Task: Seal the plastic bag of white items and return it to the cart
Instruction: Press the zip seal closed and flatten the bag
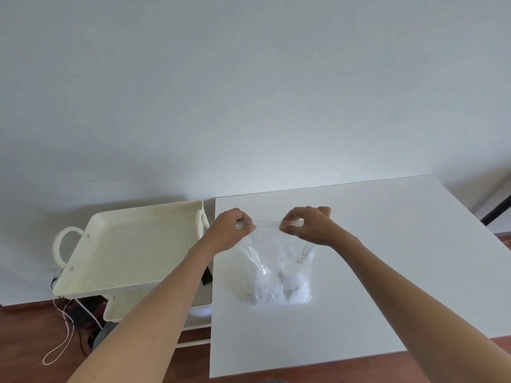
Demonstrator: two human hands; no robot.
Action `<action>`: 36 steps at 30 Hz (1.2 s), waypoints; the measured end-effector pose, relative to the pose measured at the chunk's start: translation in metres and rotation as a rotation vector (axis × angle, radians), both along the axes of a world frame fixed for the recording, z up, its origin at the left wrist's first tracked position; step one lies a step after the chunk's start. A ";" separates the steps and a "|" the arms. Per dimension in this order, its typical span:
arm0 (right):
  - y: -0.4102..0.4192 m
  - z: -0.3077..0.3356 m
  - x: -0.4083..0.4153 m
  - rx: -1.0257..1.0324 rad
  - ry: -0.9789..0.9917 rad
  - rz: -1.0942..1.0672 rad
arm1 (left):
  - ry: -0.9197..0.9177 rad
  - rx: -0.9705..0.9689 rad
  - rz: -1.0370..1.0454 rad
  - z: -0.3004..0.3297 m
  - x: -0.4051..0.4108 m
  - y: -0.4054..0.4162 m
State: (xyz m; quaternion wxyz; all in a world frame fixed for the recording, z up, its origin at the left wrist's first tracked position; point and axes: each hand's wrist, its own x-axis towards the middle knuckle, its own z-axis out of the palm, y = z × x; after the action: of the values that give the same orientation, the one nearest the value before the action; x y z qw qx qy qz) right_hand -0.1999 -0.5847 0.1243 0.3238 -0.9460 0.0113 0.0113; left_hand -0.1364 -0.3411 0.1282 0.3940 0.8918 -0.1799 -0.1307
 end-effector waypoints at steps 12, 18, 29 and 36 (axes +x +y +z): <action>0.009 -0.009 0.001 0.027 -0.052 -0.036 | -0.094 0.140 -0.067 -0.003 0.000 -0.009; 0.013 -0.007 0.002 -0.014 -0.003 0.020 | -0.144 0.119 -0.073 -0.008 -0.001 -0.010; 0.021 -0.013 0.004 0.056 -0.045 -0.014 | -0.040 0.020 0.034 -0.010 0.006 -0.004; 0.029 -0.013 0.010 0.062 -0.080 -0.086 | -0.007 -0.023 0.022 -0.012 0.005 -0.005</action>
State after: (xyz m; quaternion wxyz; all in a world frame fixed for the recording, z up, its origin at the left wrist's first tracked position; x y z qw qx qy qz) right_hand -0.1901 -0.5554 0.1115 0.3531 -0.9339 0.0384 -0.0402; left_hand -0.1312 -0.3459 0.1164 0.4048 0.8897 -0.1729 -0.1209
